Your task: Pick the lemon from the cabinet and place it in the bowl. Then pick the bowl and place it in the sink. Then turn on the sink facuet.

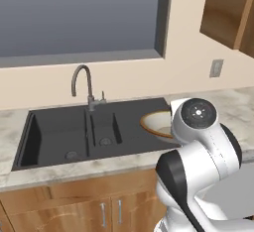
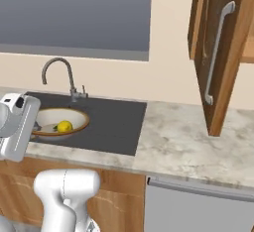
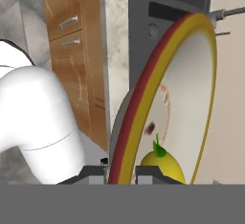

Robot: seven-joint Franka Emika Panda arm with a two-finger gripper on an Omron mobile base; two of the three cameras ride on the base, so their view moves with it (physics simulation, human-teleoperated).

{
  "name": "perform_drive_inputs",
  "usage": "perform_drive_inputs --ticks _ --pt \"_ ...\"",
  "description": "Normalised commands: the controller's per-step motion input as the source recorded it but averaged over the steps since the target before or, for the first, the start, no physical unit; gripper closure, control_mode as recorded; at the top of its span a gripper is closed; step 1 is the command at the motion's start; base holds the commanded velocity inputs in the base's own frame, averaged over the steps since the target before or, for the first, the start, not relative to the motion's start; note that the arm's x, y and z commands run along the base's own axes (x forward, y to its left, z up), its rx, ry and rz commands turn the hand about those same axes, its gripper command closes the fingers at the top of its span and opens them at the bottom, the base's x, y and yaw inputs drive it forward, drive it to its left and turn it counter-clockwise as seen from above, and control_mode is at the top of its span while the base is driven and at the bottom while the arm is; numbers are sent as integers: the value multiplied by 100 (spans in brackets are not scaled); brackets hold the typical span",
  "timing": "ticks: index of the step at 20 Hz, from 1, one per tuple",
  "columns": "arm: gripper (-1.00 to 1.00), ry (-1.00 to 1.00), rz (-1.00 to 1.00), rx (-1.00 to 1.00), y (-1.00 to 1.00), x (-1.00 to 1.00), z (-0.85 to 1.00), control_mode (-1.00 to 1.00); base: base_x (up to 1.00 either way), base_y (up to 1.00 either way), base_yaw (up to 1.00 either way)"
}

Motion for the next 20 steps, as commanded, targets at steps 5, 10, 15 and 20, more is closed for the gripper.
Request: perform_drive_inputs --ticks 5,10,15,20 --pt "100 0 0 0 0 0 0 100 13 55 -3" --pt "100 0 0 0 0 0 0 100 23 45 -10" --pt "100 0 0 0 0 0 0 100 22 43 -12" --pt "100 0 0 0 0 0 0 100 17 48 -11"
